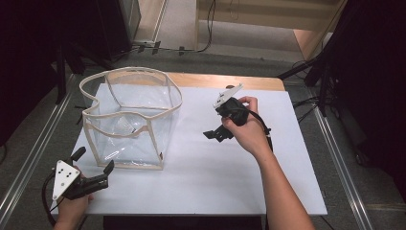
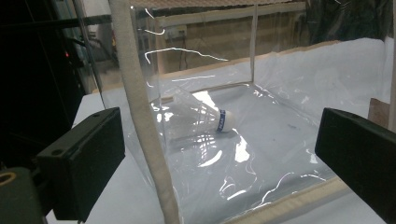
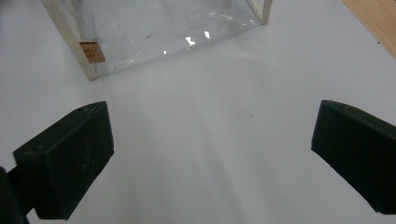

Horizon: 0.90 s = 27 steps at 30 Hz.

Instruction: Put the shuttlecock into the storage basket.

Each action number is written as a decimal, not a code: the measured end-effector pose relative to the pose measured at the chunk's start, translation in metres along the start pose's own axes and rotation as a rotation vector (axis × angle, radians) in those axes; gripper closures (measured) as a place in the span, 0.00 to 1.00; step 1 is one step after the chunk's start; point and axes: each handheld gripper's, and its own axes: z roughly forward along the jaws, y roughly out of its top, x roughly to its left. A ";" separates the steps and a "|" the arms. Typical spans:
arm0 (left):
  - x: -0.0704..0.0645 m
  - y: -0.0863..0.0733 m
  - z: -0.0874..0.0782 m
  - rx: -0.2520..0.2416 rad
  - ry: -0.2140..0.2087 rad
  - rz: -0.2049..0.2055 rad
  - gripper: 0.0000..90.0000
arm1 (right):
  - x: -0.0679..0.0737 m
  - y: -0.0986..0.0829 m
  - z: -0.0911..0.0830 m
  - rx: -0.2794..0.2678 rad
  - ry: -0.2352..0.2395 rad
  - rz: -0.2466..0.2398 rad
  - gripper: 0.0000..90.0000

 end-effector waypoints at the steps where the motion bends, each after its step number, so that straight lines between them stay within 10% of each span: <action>1: 0.000 0.000 0.000 0.000 -0.001 0.000 0.03 | 0.000 -0.002 0.001 -0.002 0.001 0.000 0.00; 27: -0.001 0.000 0.000 -0.001 0.001 0.002 0.03 | -0.005 -0.059 0.000 -0.054 -0.015 0.092 0.00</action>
